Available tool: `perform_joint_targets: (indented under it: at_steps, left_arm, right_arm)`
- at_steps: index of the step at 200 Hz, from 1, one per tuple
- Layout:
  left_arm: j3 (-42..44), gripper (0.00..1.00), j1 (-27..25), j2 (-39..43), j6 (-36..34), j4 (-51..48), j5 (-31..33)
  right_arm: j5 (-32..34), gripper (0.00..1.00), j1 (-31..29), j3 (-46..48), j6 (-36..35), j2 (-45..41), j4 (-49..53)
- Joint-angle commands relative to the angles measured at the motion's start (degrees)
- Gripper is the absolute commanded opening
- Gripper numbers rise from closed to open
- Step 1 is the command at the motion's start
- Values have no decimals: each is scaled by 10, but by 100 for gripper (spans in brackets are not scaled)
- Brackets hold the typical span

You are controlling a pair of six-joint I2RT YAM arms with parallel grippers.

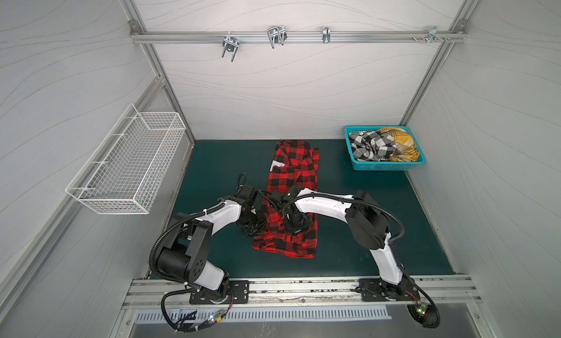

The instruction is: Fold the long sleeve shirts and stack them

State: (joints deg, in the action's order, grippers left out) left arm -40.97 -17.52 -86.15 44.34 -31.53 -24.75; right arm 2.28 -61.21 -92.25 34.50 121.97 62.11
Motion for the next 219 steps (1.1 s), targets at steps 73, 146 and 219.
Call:
perform_joint_targets:
  at_steps: [73, 146, 219]
  left_arm:
    - [-11, 43, -8, 40, 71, 34, -58]
    - [-5, 28, -38, -9, 109, 92, -53]
    - [-28, 0, -38, -10, 118, 83, -56]
  right_arm:
    - [-46, 34, 43, 70, 38, -152, -16]
    - [-183, 25, 94, 189, 78, -170, -143]
    - [-243, 29, 120, 201, 107, -188, -185]
